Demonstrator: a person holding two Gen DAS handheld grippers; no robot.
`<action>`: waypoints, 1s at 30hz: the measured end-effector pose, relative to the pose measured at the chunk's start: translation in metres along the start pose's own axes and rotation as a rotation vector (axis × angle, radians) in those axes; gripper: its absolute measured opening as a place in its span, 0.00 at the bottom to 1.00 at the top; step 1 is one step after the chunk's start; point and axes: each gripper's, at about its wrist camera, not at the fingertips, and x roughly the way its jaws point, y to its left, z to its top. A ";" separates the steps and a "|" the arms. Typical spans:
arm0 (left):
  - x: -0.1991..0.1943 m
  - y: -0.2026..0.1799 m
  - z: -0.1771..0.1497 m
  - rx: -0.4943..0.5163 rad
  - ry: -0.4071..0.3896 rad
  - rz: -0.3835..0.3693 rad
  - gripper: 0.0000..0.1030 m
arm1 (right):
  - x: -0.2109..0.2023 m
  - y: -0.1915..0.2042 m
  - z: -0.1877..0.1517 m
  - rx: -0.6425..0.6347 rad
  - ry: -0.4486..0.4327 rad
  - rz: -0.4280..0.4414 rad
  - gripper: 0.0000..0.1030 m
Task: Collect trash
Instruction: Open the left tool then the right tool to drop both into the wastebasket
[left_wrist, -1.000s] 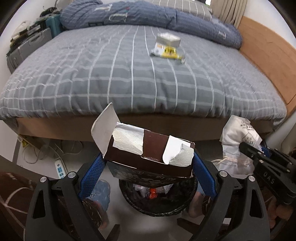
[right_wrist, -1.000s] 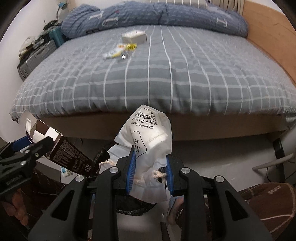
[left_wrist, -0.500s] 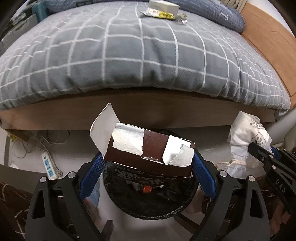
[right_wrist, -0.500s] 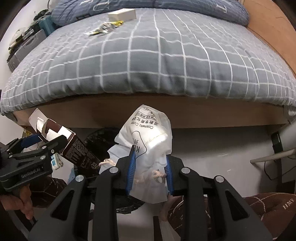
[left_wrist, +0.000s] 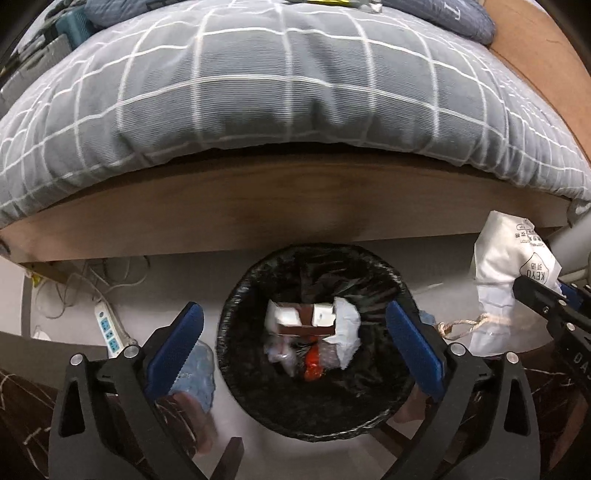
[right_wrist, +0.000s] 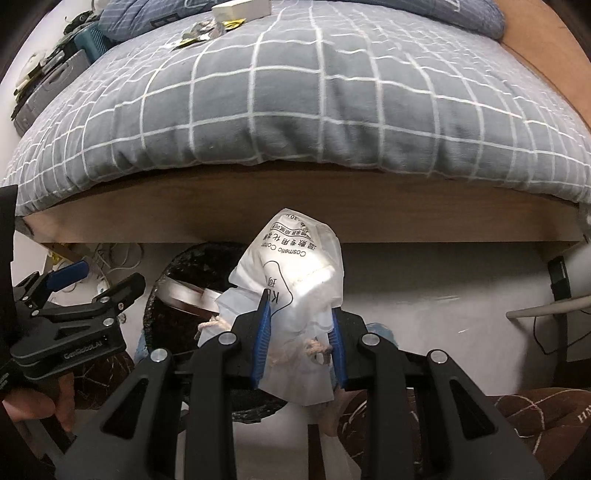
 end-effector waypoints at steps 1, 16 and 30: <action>0.000 0.003 0.000 -0.003 -0.002 0.005 0.94 | 0.001 0.002 0.001 0.000 0.006 0.007 0.26; -0.008 0.075 -0.016 -0.103 -0.003 0.060 0.94 | 0.022 0.076 0.005 -0.137 0.062 0.055 0.37; -0.028 0.075 -0.008 -0.137 -0.044 0.037 0.94 | 0.001 0.070 0.012 -0.146 -0.048 -0.017 0.77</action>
